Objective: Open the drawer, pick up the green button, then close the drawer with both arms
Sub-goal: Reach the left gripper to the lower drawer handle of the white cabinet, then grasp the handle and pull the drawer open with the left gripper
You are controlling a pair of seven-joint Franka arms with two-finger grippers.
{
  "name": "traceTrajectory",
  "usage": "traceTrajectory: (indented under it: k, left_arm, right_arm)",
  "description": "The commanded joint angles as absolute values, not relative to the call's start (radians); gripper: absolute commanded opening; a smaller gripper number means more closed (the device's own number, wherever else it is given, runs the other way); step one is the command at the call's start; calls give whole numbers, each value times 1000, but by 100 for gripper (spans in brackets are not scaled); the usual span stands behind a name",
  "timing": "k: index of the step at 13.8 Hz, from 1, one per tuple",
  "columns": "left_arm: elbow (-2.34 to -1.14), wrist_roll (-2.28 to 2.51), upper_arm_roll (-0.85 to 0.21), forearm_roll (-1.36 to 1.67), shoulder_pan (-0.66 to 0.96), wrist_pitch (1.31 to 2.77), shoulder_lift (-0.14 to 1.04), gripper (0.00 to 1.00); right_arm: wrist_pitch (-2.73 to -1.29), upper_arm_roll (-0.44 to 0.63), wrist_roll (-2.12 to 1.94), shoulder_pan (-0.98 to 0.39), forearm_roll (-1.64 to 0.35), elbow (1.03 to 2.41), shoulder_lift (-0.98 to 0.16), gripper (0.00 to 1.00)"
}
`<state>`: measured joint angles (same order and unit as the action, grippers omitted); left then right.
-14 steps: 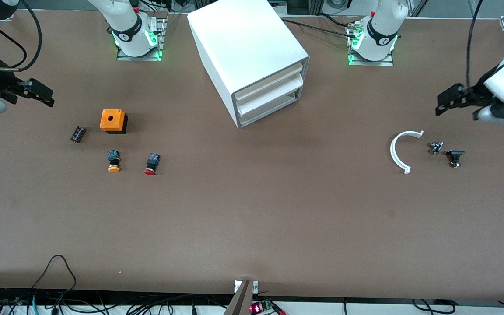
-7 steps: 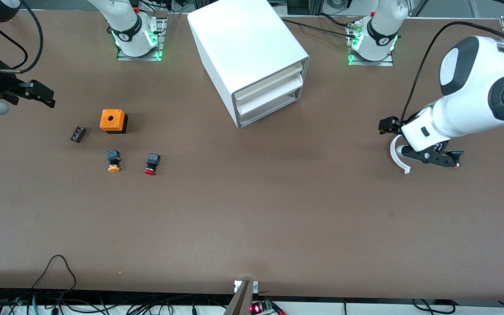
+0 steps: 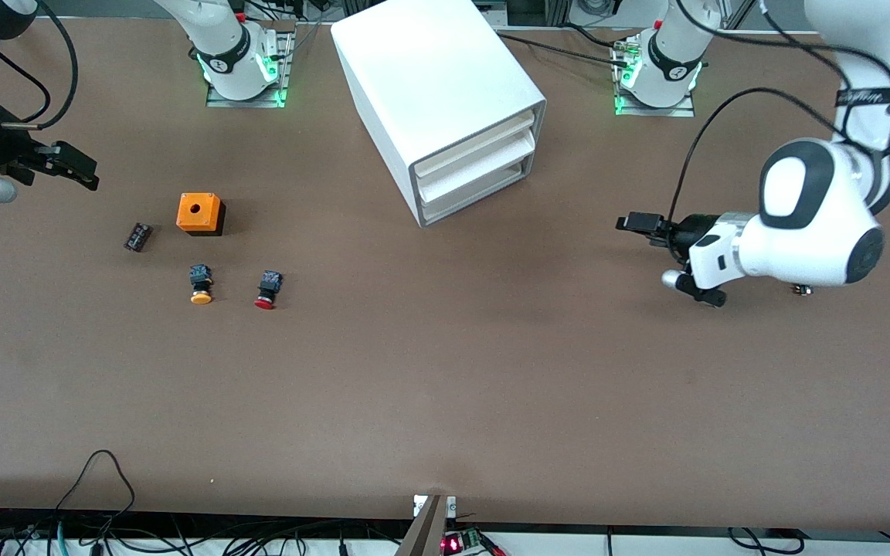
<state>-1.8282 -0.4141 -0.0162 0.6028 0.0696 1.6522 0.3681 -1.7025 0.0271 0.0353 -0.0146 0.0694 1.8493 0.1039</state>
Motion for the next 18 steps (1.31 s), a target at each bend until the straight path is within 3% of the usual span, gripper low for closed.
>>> traceTrajectory:
  k: [1,5,11,18]
  left_arm:
    - [-1887,-610,-21,734,77,1657,446,100]
    - [-2045,-718,-58,954,116,1728,511,100]
    - [-2068,-729,-110,1075,228,1743,620,100]
    - [-2092,-792,-193,1103,249,1805,627,94]
  right_arm:
    - [-1695,6,25,-14,54,1847,112,100]
    - [-1698,-1,25,-15,54,1845,109,100]
    - [-1698,-20,23,-15,48,1827,104,100]
    - [-1698,-21,23,-29,19,1813,100,100]
